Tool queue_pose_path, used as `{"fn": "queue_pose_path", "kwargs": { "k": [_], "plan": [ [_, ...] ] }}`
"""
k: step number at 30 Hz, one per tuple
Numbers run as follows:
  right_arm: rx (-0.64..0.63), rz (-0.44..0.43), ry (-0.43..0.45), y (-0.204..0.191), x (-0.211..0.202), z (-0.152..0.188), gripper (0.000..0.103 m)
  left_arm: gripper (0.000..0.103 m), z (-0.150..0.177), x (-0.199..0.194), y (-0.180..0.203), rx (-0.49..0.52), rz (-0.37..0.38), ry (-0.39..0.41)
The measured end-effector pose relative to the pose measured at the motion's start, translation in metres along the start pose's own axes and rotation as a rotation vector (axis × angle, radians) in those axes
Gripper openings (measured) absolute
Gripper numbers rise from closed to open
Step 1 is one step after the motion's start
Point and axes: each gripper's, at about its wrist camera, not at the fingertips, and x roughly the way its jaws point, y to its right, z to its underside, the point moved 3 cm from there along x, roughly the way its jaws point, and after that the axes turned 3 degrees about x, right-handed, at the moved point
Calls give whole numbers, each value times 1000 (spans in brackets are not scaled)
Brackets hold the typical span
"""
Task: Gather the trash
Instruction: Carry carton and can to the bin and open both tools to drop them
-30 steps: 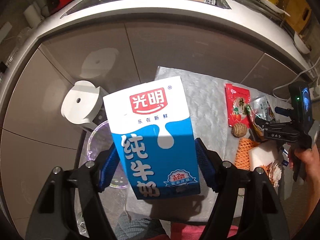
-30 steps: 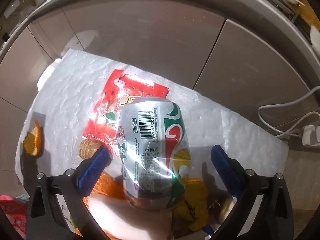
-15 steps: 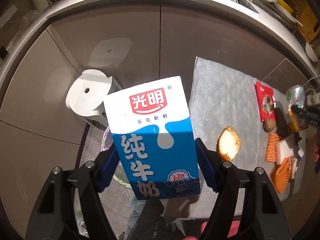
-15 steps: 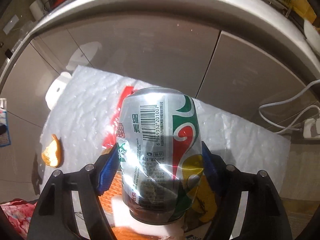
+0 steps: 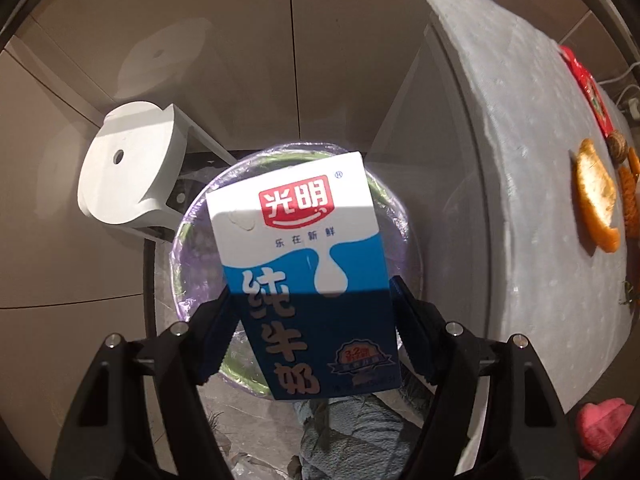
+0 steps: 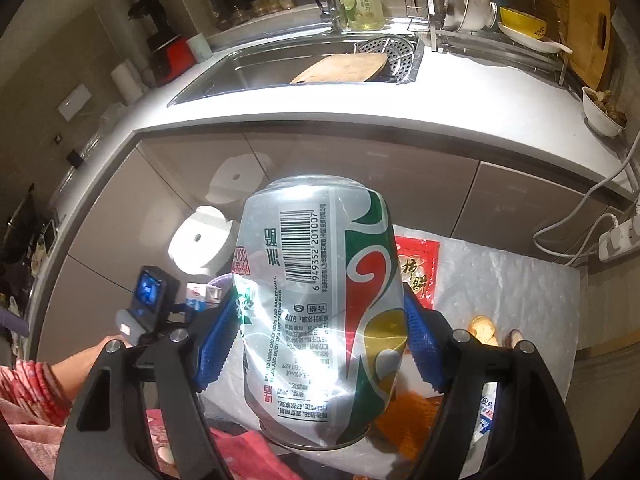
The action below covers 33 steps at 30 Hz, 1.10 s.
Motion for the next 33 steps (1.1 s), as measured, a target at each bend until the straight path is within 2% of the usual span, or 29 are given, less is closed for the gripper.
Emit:
{"fn": "queue_pose_path", "kwargs": {
  "k": [3,7,9,13,16,20,22,25,29,33],
  "plan": [
    [-4,16,-24,-13,4,1,76,70,2,15,-4,26,12,-26],
    [-21,11,-51,-26,15,1,76,88,3,10,-9,41,3,-4],
    [-36,3,-66,-34,20,4,76,91,2,4,-12,45,4,8],
    [-94,-19,-92,-55,35,5,76,91,0,-12,-15,58,-9,27],
    [-146,-51,-123,-74,56,8,76,91,2,-40,-18,54,-12,75],
    [-228,-125,-185,-110,96,15,76,91,15,-111,-22,18,-15,210],
    [-277,-172,-223,-131,120,19,76,96,26,-146,-26,-3,-50,270],
    [-354,-248,-293,-168,161,28,76,96,43,-192,-28,-29,-114,345],
    [-459,-311,-394,-214,212,47,76,96,59,-231,-29,-77,-170,384],
    [-549,-303,-478,-244,255,71,76,96,67,-243,-24,-116,-195,377]
  ]
}}
